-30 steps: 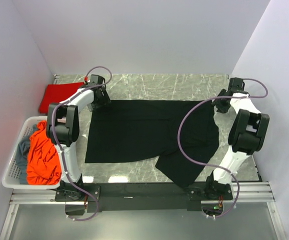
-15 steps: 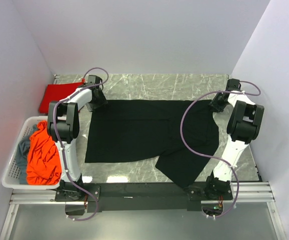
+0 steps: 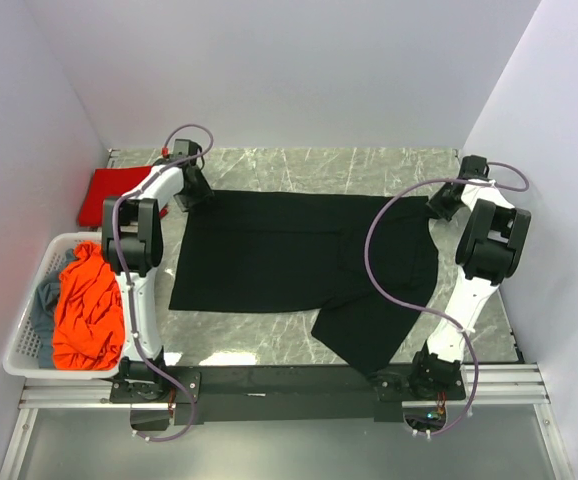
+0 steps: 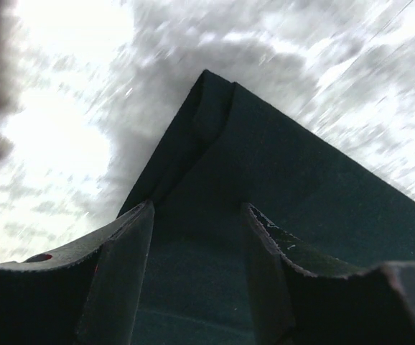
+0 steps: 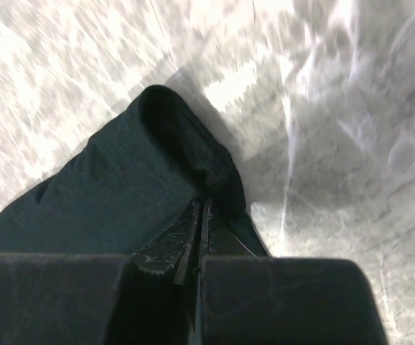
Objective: Fold and stack the t-shirts
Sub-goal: Fold the tshirt
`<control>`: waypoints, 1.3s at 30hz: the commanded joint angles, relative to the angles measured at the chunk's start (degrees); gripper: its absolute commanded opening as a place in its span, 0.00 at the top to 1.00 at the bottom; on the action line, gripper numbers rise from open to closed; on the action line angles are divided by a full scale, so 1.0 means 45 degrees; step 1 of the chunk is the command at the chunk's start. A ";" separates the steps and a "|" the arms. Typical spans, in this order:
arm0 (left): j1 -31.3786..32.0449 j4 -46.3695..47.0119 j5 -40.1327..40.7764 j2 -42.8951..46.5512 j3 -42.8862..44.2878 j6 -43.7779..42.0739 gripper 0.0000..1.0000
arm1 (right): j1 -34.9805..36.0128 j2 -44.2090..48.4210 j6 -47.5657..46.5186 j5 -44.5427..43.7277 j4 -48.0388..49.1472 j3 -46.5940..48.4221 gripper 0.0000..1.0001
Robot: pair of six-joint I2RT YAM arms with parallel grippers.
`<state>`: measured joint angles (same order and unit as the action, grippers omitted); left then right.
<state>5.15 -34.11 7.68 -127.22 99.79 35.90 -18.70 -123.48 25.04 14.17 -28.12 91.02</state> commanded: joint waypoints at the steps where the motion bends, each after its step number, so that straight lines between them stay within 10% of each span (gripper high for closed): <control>1: -0.0148 -0.0506 -0.0593 -0.1279 0.0499 0.0342 0.43 | -0.0259 -0.0371 0.0100 -0.0630 0.0564 0.1080 1.00; 13: -0.0441 0.0371 -0.1471 -0.2335 0.1946 0.0635 0.37 | -0.0278 -0.2402 0.0315 0.0131 0.0370 0.4693 0.99; 19: -0.0441 0.0802 -0.1747 -0.1731 0.2005 0.0382 0.17 | -0.0239 -0.2192 0.0121 0.0210 -0.0469 0.6003 0.72; 31: -0.0246 0.0022 -0.0986 0.3208 0.0464 0.0245 0.01 | 0.0774 0.3817 -0.0485 -0.2211 -0.2129 0.2472 0.46; 39: 0.0964 -0.1209 0.1084 0.8656 -0.5157 0.1299 0.02 | 0.3214 0.9130 0.0215 -0.3793 -0.2521 -0.3268 0.44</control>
<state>7.29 -34.87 8.01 -94.56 84.90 39.57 -7.01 -88.01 24.43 1.61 -36.53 83.90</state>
